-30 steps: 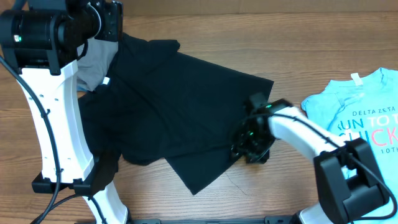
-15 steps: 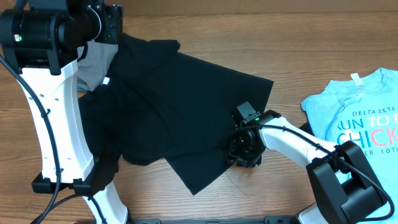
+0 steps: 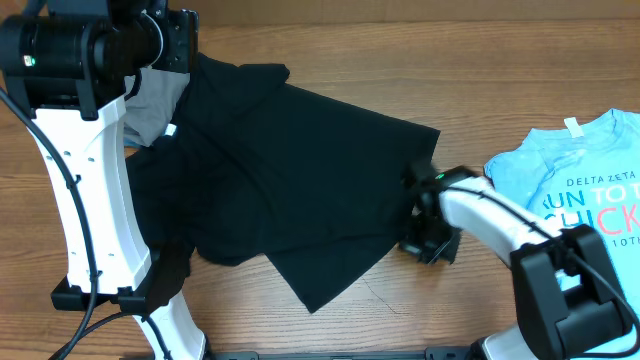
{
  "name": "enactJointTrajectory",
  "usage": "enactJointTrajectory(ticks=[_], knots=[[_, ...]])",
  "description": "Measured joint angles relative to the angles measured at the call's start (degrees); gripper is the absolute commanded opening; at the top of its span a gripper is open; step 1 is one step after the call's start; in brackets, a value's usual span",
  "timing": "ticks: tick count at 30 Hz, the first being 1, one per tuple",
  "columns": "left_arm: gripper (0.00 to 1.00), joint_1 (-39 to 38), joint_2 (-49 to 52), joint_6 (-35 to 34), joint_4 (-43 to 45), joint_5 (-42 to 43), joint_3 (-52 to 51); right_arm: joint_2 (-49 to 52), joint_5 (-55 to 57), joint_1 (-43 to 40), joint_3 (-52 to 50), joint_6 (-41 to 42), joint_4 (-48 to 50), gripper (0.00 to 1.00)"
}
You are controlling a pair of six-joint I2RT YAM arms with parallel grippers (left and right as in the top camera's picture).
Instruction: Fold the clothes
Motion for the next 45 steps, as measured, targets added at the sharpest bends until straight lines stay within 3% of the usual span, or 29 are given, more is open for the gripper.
enactJointTrajectory(ticks=[5,9,16,24,27,30,34,36,45], knots=[[0.68,0.0,0.0,-0.2,-1.6,0.0,0.0,0.0,-9.1,-3.6,2.7,-10.1,0.7,0.46],[0.69,0.0,0.0,-0.2,-2.6,0.0,0.0,0.1,-16.5,-0.9,1.9,-13.1,3.6,0.48],[0.7,0.0,0.0,-0.2,-2.8,0.0,0.0,0.1,-23.6,11.7,1.4,-12.0,4.3,0.62],[0.71,0.0,0.0,-0.2,-2.8,0.0,0.0,0.6,-16.6,17.7,1.3,-6.0,7.4,0.65],[0.7,0.0,0.0,-0.2,-2.8,0.0,0.0,3.0,-14.8,17.6,1.4,-5.3,9.7,0.63],[0.7,0.0,0.0,-0.3,-3.0,0.0,0.0,3.9,-15.3,17.3,1.9,-4.9,9.5,0.52],[0.7,0.0,0.0,-0.4,-3.1,0.0,0.0,4.9,-16.0,17.0,2.2,-5.4,9.7,0.16],[0.7,0.0,0.0,-0.4,-3.2,0.0,0.0,5.4,-15.6,17.0,2.3,-5.4,9.3,0.04],[0.71,0.0,0.0,-0.4,-3.4,0.0,0.0,5.9,-8.3,12.2,3.2,-4.9,-0.3,0.04]])
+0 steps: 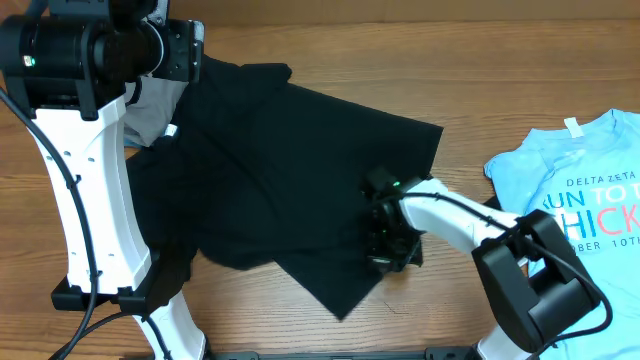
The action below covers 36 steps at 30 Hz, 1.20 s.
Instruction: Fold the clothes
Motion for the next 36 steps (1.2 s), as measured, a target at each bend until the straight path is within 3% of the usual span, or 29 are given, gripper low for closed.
enactJointTrajectory(ticks=[6,7,8,10,16,23,30,36], knots=[[0.73,0.0,0.0,0.0,0.0,0.0,0.0,1.3,10.2,-8.4,2.6,0.2,-6.1,0.04],[0.74,0.0,0.0,0.0,0.0,0.0,0.0,1.5,12.1,-10.1,3.5,0.2,-7.2,0.07],[0.76,0.0,0.0,0.0,0.0,0.0,0.0,1.6,13.9,-11.9,4.4,0.3,-8.4,0.22],[0.78,0.0,0.0,0.0,0.0,0.0,0.0,1.7,16.6,-15.1,6.2,0.4,-11.2,0.32],[0.82,0.0,0.0,0.0,0.0,0.0,0.0,1.5,19.2,-23.6,12.4,-1.4,-17.2,0.36],[0.86,0.0,-0.8,0.0,0.0,-0.2,-1.2,-5.9,11.0,-24.4,13.2,-6.6,-17.5,0.4],[0.88,0.0,-10.8,-1.7,0.0,-4.9,-18.1,-10.2,3.3,-23.3,13.4,-9.3,-18.1,0.41],[0.72,3.4,-18.0,-7.3,0.1,-7.3,-41.0,-14.2,-2.1,-21.2,13.4,-11.7,-18.3,0.46]])
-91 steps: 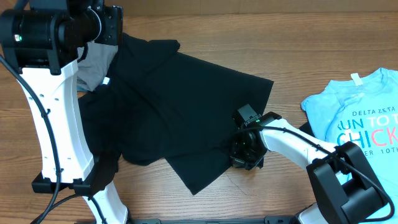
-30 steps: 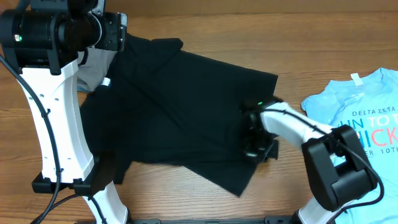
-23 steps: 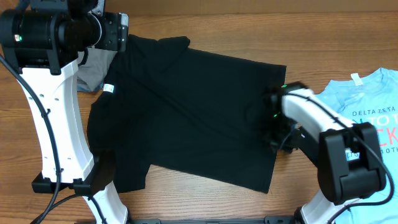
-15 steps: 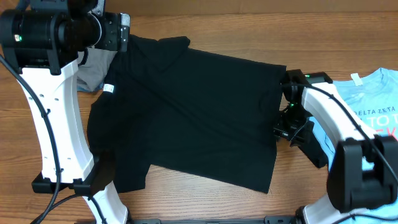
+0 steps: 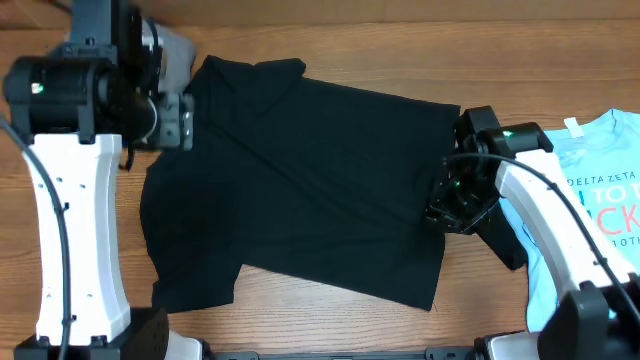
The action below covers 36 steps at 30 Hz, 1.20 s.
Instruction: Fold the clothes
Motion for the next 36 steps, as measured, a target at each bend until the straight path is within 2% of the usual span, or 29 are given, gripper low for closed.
enactJointTrajectory(ticks=[4,6,11,17,19,20,25,29,34,36], knots=[[0.61,4.7,0.3,-1.7,1.2,1.3,-16.1,-3.5,-1.3,2.0,0.0,1.1,-0.1,0.47],[0.51,6.8,0.9,-2.3,3.9,2.2,-23.7,-4.1,-1.6,2.8,-0.9,1.9,1.2,0.46],[0.51,11.1,1.2,-3.2,14.7,4.0,-40.8,-4.3,-1.8,3.5,-11.8,7.8,8.5,0.44],[0.49,14.6,1.2,-4.9,25.7,5.6,-54.6,-4.1,-2.8,3.5,-26.5,16.9,17.8,0.34],[0.48,15.1,1.2,-6.0,29.0,5.9,-58.0,-4.1,-3.0,3.5,-30.5,20.5,21.3,0.29],[0.47,15.1,1.2,-6.5,31.1,6.0,-59.9,-4.1,-3.1,3.5,-32.6,22.6,24.2,0.23],[0.49,15.1,1.2,-8.6,35.0,6.5,-65.0,-5.6,-5.3,3.4,-36.2,29.5,27.7,0.04],[0.52,15.1,1.2,-9.2,35.0,6.5,-66.0,-6.1,-6.5,1.5,-37.2,32.3,26.3,0.04],[0.67,15.1,1.2,-9.1,35.1,6.5,-66.0,-5.8,-3.4,-3.3,-37.4,33.5,20.3,0.04],[0.7,15.1,1.2,-9.4,35.1,6.5,-66.0,-5.8,0.0,-5.5,-37.2,33.7,17.6,0.04]])
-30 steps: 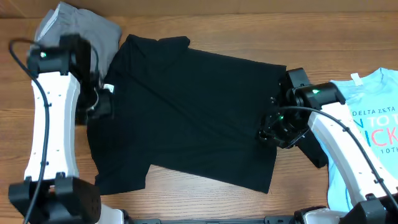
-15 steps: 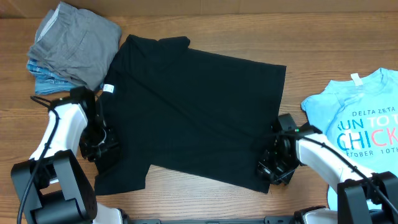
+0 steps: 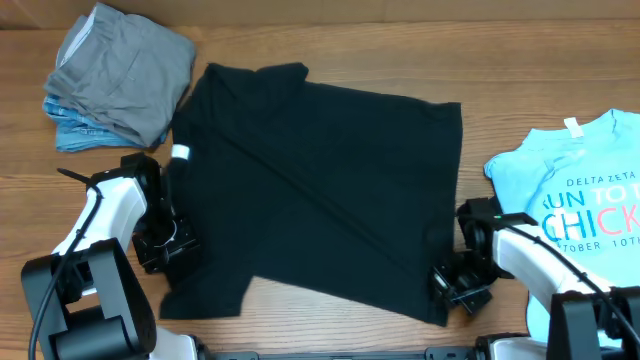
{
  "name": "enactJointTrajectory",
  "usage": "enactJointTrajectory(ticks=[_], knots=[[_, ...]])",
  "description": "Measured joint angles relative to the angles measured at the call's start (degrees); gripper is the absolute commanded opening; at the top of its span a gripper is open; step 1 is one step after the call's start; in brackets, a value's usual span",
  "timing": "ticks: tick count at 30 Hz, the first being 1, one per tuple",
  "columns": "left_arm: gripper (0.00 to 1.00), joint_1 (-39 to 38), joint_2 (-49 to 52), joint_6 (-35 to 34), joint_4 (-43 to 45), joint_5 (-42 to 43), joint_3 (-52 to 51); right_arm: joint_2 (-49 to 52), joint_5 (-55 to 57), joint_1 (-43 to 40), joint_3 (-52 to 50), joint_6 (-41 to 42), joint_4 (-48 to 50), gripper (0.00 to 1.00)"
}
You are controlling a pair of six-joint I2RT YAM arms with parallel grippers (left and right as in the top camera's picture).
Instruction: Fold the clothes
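Note:
A black T-shirt [image 3: 320, 190] lies spread flat across the middle of the table, with a white tag [image 3: 180, 153] showing near its left edge. My left gripper [image 3: 163, 247] is low at the shirt's left edge, just above the lower left sleeve. My right gripper [image 3: 452, 285] is at the shirt's lower right hem corner. Both sets of fingers are dark against the black cloth, so their state and any hold on the shirt do not show.
A folded grey garment [image 3: 125, 70] lies on a folded blue one at the back left. A light blue printed T-shirt [image 3: 580, 200] lies at the right edge. Bare wooden table [image 3: 330, 40] runs along the back.
My left arm was raised at the shirt's upper left; its gripper is now low at the left edge. My right gripper has moved from the mid right edge to the lower right corner.
The black shirt lay crumpled and folded over itself, my left arm high at its upper left and my right gripper at its right edge. Then the right gripper was further in on the cloth. Later the shirt lay spread out. Now it is flat, both grippers at its lower edges.

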Motion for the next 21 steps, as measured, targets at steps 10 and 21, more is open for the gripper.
enactJointTrajectory(ticks=[10,21], knots=[[0.79,0.0,0.0,-0.2,0.0,0.0,0.0,-0.9,9.2,-5.0,9.2,-8.9,-4.6,0.17],[0.8,0.0,0.0,-0.2,-0.4,1.1,-0.6,-5.1,7.4,-4.9,23.1,-18.4,-12.3,0.39]])
